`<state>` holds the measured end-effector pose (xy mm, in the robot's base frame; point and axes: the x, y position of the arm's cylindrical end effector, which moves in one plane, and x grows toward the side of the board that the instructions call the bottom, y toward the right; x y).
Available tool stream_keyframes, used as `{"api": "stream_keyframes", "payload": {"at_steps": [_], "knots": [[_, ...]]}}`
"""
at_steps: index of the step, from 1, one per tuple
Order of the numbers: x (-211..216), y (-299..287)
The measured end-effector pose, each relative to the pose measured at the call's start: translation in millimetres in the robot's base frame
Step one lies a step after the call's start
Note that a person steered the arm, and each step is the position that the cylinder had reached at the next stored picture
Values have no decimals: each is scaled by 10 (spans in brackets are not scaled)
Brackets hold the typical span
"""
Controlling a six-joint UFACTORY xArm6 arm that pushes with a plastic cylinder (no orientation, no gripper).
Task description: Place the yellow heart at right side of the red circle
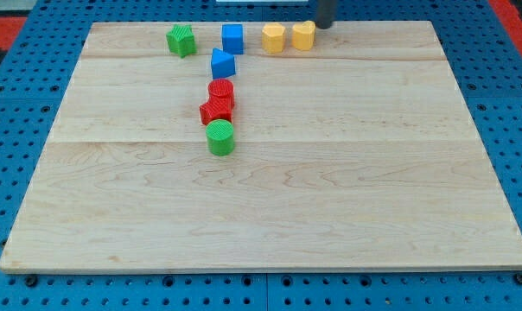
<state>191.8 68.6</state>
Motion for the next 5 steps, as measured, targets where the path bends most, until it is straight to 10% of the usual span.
{"api": "stream_keyframes", "payload": {"at_steps": [5], "knots": [[1148, -75]]}}
